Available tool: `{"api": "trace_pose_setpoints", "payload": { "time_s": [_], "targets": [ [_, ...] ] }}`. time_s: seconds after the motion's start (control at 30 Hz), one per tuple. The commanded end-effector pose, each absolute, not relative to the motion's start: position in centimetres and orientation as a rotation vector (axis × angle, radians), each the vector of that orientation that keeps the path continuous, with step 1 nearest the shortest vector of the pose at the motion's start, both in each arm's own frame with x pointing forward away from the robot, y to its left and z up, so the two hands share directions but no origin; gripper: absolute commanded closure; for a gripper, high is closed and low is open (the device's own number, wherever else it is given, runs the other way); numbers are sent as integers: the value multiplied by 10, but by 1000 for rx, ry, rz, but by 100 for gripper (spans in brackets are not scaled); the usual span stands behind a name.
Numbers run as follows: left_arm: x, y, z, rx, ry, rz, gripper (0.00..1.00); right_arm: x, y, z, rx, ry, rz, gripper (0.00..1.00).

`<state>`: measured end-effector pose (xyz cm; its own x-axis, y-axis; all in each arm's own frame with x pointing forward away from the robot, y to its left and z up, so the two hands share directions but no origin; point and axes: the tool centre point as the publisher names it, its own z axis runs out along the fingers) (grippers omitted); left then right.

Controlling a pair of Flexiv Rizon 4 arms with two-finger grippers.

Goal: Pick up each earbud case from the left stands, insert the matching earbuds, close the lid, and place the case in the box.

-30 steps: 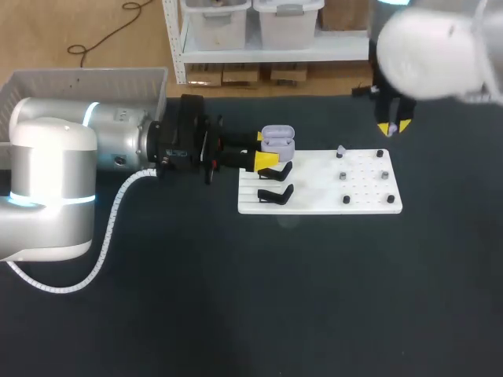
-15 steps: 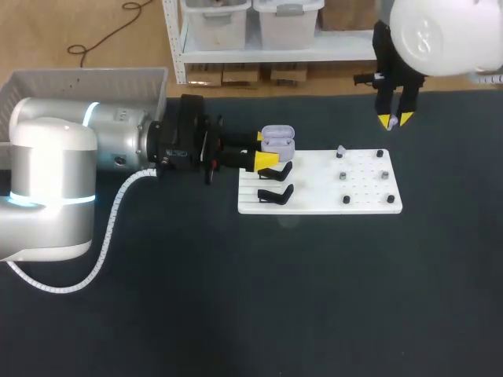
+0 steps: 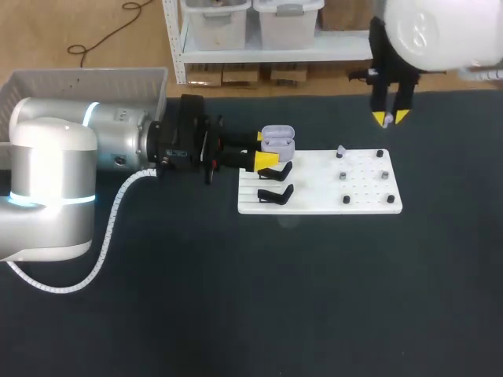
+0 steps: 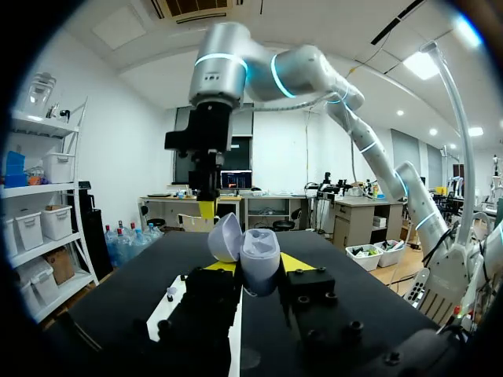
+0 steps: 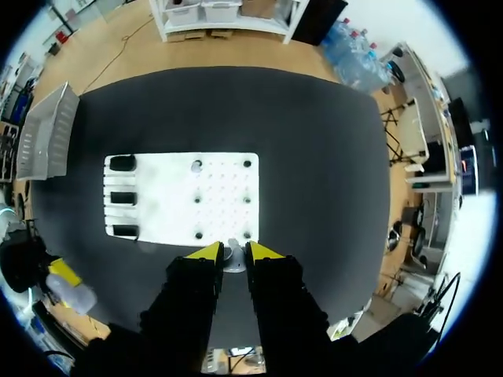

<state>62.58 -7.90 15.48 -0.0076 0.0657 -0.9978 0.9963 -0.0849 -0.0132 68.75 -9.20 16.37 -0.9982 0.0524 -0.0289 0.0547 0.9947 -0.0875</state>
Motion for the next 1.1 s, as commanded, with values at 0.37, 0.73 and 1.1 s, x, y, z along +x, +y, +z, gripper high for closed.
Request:
{"api": "trace_pose_setpoints", "payload": {
  "time_s": [0.37,0.73,1.1],
  "targets": [
    [626,-79,154,1313,1221,-1246,100,625,-35,217,429,3218,-132,100],
    [626,-79,154,1313,1221,-1246,100,613,-26,218,485,3210,-12,100],
    [626,-79,154,1313,1221,-1246,100,613,-26,218,485,3210,-12,100]
  ]
}}
